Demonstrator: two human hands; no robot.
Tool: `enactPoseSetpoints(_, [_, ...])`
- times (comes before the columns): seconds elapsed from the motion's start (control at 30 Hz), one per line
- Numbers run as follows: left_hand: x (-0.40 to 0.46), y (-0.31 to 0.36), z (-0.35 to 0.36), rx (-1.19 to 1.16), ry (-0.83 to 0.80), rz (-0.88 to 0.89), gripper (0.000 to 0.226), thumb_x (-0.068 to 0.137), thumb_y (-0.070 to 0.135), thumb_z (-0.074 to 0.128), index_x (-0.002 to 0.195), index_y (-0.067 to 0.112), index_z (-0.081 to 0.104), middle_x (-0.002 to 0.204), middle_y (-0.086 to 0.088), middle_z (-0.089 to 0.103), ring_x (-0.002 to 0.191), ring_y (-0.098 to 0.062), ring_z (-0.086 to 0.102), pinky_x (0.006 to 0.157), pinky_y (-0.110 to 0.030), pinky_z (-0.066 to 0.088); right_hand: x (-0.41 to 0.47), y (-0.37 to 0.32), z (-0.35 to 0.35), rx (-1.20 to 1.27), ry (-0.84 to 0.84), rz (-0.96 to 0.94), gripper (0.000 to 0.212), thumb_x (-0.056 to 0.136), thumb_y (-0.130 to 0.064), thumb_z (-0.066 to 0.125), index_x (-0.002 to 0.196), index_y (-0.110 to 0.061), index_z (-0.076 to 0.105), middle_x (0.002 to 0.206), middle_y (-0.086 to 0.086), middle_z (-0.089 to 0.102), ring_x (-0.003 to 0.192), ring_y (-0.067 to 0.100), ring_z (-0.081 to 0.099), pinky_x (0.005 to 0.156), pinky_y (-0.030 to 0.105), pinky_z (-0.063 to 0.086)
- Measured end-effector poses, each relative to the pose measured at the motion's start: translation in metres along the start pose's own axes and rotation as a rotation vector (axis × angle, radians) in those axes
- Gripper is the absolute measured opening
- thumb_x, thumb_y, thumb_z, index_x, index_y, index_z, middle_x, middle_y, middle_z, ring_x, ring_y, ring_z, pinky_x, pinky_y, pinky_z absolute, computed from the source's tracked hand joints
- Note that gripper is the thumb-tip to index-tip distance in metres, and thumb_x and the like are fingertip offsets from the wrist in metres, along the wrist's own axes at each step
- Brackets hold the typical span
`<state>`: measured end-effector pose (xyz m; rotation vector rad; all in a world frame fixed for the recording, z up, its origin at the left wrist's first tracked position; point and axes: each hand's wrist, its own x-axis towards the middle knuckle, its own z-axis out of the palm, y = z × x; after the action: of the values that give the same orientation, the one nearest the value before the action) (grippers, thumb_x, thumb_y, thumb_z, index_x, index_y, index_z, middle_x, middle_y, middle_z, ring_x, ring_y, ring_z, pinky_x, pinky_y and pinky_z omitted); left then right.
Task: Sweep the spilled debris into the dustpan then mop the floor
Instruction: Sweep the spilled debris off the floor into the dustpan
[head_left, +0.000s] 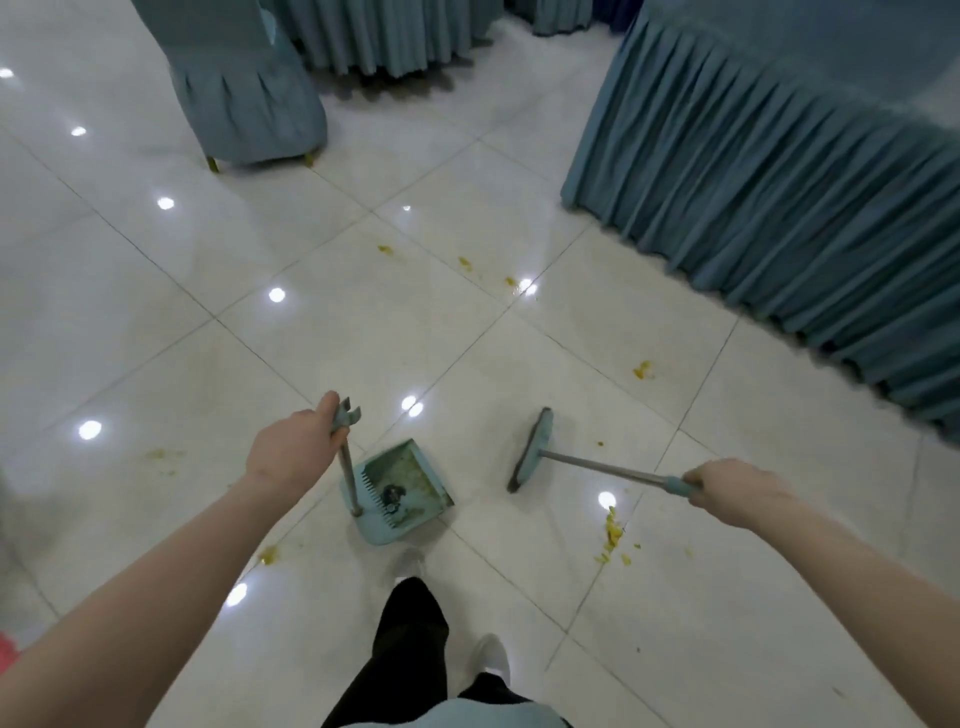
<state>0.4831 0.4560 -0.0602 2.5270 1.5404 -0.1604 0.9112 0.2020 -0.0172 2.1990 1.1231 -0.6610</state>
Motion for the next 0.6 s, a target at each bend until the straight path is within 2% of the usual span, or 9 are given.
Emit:
enactPoseSetpoints(0.13, [0.043, -0.031, -0.011, 0.024, 0.007, 0.016, 0.028, 0.098, 0.042, 0.042, 0.111, 0.017, 0.037, 0.081, -0.008, 0.061, 0.062, -0.03, 0.056, 0.048, -0.033, 0.041, 0.036, -0.085, -0.045, 0.118, 0.058, -0.062, 0.025, 0.096, -0.039, 0.048, 0.115, -0.034, 0.064, 0.1, -0.003, 0.066, 0.092, 0.02, 0.063, 0.071, 0.03, 0.047])
enactPoseSetpoints(0.27, [0.074, -0.06, -0.024, 0.021, -0.01, -0.015, 0.027, 0.097, 0.042, 0.042, 0.11, 0.018, 0.037, 0.082, -0.008, 0.062, 0.066, -0.032, 0.06, 0.05, -0.033, 0.041, 0.063, -0.165, -0.089, 0.161, 0.127, -0.135, 0.029, 0.097, -0.036, 0.047, 0.123, -0.032, 0.06, 0.112, 0.002, 0.066, 0.1, 0.025, 0.063, 0.079, 0.033, 0.049])
enactPoseSetpoints(0.43, [0.102, -0.094, -0.034, -0.003, 0.013, -0.077, 0.026, 0.097, 0.042, 0.045, 0.108, 0.019, 0.039, 0.077, -0.004, 0.06, 0.061, -0.028, 0.058, 0.046, -0.031, 0.042, 0.107, -0.248, -0.14, 0.216, 0.149, -0.224, 0.026, 0.098, -0.033, 0.047, 0.119, -0.029, 0.062, 0.111, 0.005, 0.066, 0.099, 0.027, 0.062, 0.072, 0.03, 0.042])
enactPoseSetpoints(0.5, [0.113, -0.105, -0.037, -0.028, 0.007, -0.122, 0.025, 0.097, 0.042, 0.045, 0.108, 0.02, 0.039, 0.077, -0.003, 0.06, 0.063, -0.027, 0.059, 0.048, -0.032, 0.046, 0.128, -0.275, -0.161, 0.214, 0.144, -0.266, 0.026, 0.099, -0.032, 0.047, 0.12, -0.028, 0.061, 0.111, 0.005, 0.065, 0.096, 0.026, 0.061, 0.071, 0.028, 0.04])
enactPoseSetpoints(0.6, [0.136, -0.119, -0.039, -0.044, 0.004, -0.181, 0.024, 0.097, 0.042, 0.045, 0.107, 0.022, 0.039, 0.078, -0.002, 0.06, 0.065, -0.028, 0.06, 0.052, -0.035, 0.051, 0.165, -0.309, -0.196, 0.173, 0.168, -0.335, 0.027, 0.099, -0.03, 0.046, 0.123, -0.029, 0.06, 0.113, 0.005, 0.064, 0.103, 0.027, 0.062, 0.071, 0.029, 0.039])
